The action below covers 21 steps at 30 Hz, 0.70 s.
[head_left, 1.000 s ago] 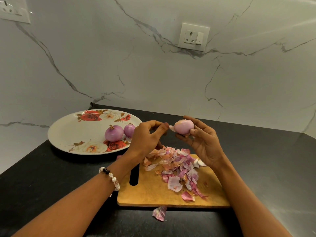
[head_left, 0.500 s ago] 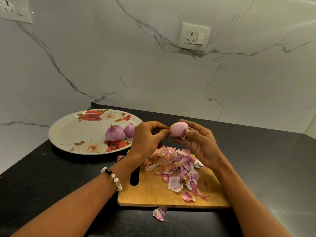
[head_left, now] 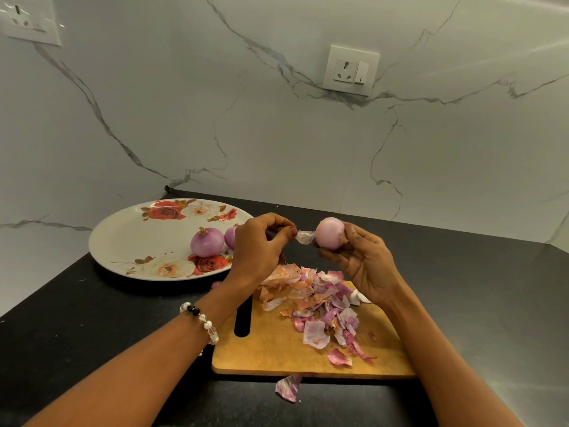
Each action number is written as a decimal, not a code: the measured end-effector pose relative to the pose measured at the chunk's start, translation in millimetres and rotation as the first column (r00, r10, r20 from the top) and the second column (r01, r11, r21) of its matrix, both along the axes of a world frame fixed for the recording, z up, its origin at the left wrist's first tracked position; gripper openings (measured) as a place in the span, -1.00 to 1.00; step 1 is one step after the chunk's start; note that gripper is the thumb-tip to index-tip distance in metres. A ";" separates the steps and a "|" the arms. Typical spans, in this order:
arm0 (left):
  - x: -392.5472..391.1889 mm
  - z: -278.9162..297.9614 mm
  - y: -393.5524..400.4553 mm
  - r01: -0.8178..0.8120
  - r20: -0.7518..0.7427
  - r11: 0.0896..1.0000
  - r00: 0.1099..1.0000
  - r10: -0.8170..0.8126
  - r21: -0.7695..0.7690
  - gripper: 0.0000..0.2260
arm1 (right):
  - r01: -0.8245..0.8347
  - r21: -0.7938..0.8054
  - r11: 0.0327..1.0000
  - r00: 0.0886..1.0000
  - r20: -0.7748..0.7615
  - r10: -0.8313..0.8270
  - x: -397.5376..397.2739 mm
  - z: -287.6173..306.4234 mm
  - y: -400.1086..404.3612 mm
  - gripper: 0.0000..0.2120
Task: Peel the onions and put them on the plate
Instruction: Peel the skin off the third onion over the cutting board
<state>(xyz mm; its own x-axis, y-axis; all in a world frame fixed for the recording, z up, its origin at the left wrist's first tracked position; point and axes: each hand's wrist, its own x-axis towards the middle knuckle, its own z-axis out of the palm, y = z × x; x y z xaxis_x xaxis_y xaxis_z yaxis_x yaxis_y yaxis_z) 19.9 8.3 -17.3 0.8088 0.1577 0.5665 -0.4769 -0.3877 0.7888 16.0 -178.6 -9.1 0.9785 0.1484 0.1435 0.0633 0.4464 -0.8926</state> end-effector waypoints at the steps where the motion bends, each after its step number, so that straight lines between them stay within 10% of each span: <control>1: 0.1 0.0 -0.3 -0.015 0.009 1.000 1.000 0.015 -0.007 -0.88 | 0.000 0.003 1.000 1.000 -0.003 0.000 -0.3 0.5 -0.4 -0.75; 11: -3.9 12.7 6.9 -0.045 0.013 0.971 0.999 0.049 -0.235 -0.86 | -0.005 -0.019 1.000 0.998 0.063 0.006 -2.3 2.0 -2.0 -0.76; 21: -4.5 -1.0 -2.6 0.066 0.081 0.966 0.993 -0.088 0.248 -0.82 | -0.015 -0.051 0.999 0.988 0.151 0.023 3.7 -2.8 -4.5 -0.70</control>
